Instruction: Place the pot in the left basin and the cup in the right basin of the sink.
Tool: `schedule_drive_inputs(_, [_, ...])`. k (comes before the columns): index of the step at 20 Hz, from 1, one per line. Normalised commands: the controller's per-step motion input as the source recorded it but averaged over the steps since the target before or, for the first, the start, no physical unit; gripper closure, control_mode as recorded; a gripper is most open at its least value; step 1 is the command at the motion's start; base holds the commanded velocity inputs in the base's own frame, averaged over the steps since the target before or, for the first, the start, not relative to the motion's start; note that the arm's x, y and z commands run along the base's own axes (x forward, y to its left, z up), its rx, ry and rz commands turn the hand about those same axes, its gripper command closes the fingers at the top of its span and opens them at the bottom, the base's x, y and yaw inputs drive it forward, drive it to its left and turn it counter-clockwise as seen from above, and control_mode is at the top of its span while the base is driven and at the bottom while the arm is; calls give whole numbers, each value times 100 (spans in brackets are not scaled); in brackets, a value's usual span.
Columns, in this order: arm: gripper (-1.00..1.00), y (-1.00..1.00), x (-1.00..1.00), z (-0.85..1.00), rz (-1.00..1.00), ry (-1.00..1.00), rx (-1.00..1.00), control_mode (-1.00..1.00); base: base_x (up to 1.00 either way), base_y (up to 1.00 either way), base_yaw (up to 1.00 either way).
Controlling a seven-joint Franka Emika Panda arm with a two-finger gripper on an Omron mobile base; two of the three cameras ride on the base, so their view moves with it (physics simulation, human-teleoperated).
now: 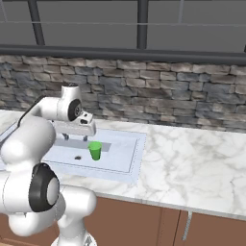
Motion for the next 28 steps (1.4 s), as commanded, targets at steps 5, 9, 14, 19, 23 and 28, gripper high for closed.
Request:
schedule_drive_inputs(5, [-100, -5, -25, 0, -4, 0, 0, -100, 0, 0, 0])
schedule_drive_inputs(9, [-100, 0, 0, 0, 0, 0, 0, -100, 0, 0, 0])
schedule_drive_inputs(14, [-100, 2, 0, 0, 0, 0, 0, 100, 0, 13, 0])
schedule_drive_inputs(19, [-100, 0, 0, 0, 0, 0, 0, 100, 0, 44, -4])
schedule_drive_inputs(23, [-100, 0, 0, 0, 0, 0, 0, 100, 0, 60, -1])
schedule_drive_inputs(28, [-100, 0, 0, 0, 0, 0, 0, 100, 0, 73, 0])
